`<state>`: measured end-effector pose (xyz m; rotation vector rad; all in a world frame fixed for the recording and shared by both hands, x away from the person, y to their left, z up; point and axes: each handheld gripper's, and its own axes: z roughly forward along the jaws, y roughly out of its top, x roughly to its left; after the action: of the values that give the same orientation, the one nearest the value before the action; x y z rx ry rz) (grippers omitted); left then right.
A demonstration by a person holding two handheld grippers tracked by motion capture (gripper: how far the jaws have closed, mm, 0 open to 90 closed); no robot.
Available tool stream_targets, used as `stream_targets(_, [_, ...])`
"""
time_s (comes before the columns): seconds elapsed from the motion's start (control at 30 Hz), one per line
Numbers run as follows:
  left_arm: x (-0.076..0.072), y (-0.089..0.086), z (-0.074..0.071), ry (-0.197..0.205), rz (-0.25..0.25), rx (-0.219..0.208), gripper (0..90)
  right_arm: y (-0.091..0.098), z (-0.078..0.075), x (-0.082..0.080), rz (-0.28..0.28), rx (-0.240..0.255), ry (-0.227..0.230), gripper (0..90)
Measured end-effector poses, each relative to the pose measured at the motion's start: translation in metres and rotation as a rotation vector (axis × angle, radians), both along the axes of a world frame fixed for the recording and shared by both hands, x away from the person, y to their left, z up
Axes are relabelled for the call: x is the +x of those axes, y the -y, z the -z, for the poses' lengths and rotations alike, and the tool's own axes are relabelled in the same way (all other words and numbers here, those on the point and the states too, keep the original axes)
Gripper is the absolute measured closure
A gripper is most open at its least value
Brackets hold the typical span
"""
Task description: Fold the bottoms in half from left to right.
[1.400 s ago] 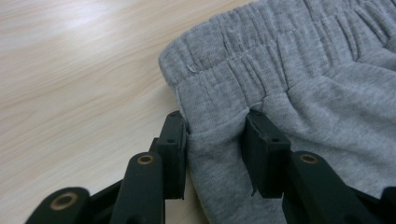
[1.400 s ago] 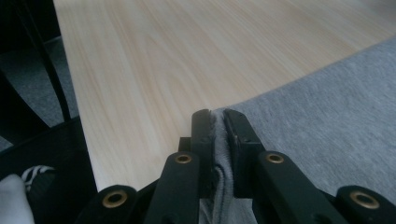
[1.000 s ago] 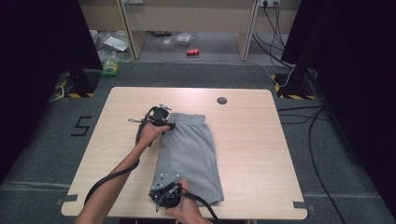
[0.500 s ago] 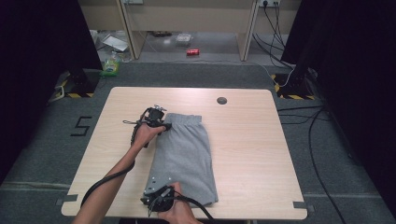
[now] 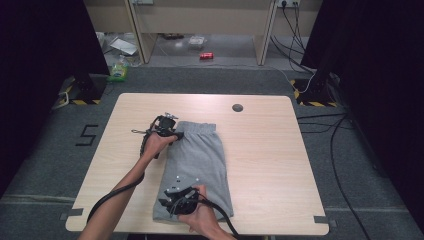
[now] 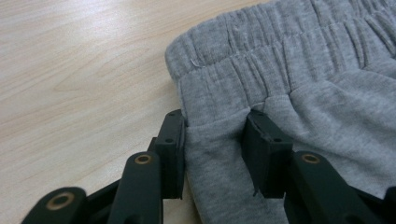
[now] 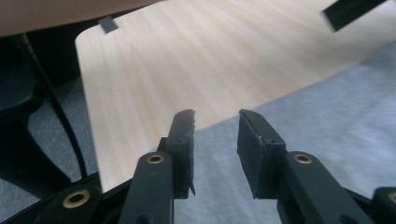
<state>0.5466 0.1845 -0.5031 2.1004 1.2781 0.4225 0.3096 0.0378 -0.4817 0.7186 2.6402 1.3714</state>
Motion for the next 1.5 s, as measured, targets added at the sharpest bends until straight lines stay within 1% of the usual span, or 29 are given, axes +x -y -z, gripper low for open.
stream_targets(0.2, [0.0, 0.0, 0.0, 0.001, -0.002, -0.003, 60.1, 0.016, -0.006, 0.012, 0.051, 0.011, 0.005, 65.9])
stream_targets(0.37, [-0.001, -0.001, 0.001, 0.005, -0.001, -0.005, 60.1, 0.031, -0.012, 0.025, 0.105, 0.015, 0.011, 65.5])
stream_targets(0.47, [-0.001, -0.001, 0.001, 0.008, -0.003, -0.005, 60.1, 0.041, -0.015, 0.033, 0.141, 0.016, 0.011, 64.9])
stream_targets(0.53, [-0.001, -0.001, 0.001, 0.009, -0.003, -0.006, 60.1, 0.046, -0.016, 0.037, 0.155, 0.022, 0.007, 64.4])
stream_targets(0.77, [-0.001, -0.001, 0.001, 0.01, -0.005, -0.008, 60.1, 0.076, -0.025, 0.057, 0.26, 0.023, 0.031, 63.6])
stream_targets(0.8, [-0.002, -0.001, 0.001, 0.011, -0.004, -0.007, 60.1, 0.081, -0.026, 0.06, 0.279, 0.024, 0.024, 63.2])
stream_targets(0.9, [-0.002, -0.001, 0.001, 0.013, -0.004, -0.009, 60.1, 0.093, -0.025, 0.07, 0.318, 0.015, 0.031, 62.7])
stream_targets(1.1, [-0.002, -0.001, 0.002, 0.016, -0.008, -0.013, 60.1, 0.11, -0.023, 0.084, 0.376, 0.004, 0.029, 61.2])
stream_targets(1.23, [-0.002, -0.001, 0.002, 0.016, -0.009, -0.012, 60.1, 0.119, -0.02, 0.095, 0.408, -0.001, 0.021, 60.3])
stream_targets(1.37, [-0.002, -0.001, 0.002, 0.015, -0.009, -0.011, 60.1, 0.124, -0.016, 0.101, 0.431, -0.01, 0.015, 59.9])
stream_targets(1.5, [-0.002, -0.001, 0.002, 0.015, -0.009, -0.011, 60.1, 0.13, -0.017, 0.107, 0.453, -0.001, 0.008, 59.9])
